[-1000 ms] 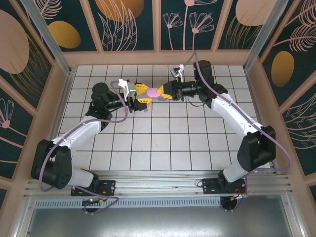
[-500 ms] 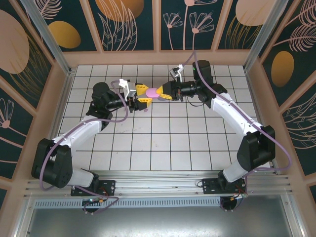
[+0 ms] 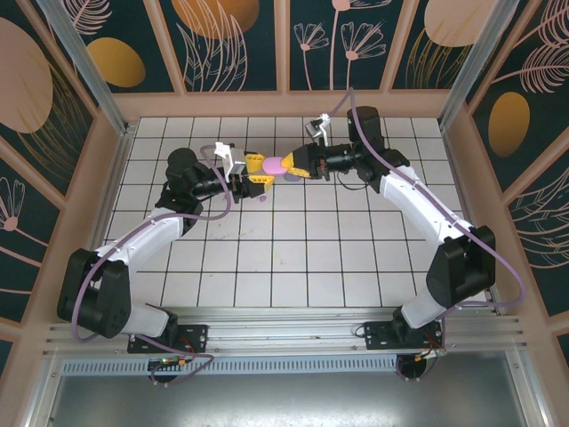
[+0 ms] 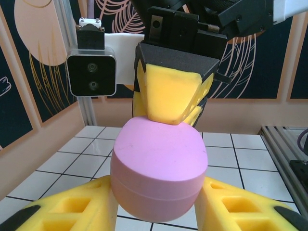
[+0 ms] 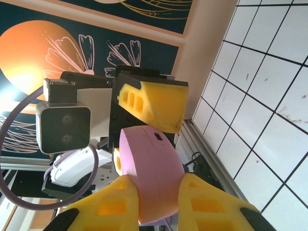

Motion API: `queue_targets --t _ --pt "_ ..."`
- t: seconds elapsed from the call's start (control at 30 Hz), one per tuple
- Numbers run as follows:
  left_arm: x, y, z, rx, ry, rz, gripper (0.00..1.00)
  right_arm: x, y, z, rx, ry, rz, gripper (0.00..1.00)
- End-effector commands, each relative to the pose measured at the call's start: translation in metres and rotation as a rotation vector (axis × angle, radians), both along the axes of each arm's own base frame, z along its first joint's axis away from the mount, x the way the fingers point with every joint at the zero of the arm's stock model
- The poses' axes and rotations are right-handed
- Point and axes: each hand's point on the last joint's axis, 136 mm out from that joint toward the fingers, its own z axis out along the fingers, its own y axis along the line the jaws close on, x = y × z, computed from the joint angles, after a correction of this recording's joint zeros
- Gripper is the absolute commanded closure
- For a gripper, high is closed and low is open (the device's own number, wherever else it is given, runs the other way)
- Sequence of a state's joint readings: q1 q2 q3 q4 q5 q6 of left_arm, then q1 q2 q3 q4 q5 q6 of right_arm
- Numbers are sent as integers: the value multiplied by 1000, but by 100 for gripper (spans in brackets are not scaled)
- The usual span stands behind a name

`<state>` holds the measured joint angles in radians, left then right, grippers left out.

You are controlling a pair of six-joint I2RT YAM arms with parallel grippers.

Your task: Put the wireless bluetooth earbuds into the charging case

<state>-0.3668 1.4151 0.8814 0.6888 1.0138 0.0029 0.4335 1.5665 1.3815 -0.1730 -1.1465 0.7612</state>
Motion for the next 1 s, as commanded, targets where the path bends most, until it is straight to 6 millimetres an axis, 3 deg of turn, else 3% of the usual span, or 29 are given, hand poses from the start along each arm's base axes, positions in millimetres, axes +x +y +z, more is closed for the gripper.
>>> queue_targets --t 0.0,0.27,0.53,0.77,0.9,0.97 --pt "-6 -4 16 -30 -44 -34 56 -7 7 6 11 -22 51 92" --pt "-6 -3 15 -34 -36 -34 52 -9 9 7 13 -22 61 92" --pt "-6 -4 11 -22 -21 -38 69 -9 9 10 15 -28 59 88" --pt "-7 -5 6 -9 59 -52 80 0 -2 23 20 -90 -14 51" --pt "-13 -3 8 -25 92 -60 81 11 -26 38 21 -209 -122 43" --pt "-16 -2 9 -28 106 -62 81 6 -32 49 19 -330 -138 40"
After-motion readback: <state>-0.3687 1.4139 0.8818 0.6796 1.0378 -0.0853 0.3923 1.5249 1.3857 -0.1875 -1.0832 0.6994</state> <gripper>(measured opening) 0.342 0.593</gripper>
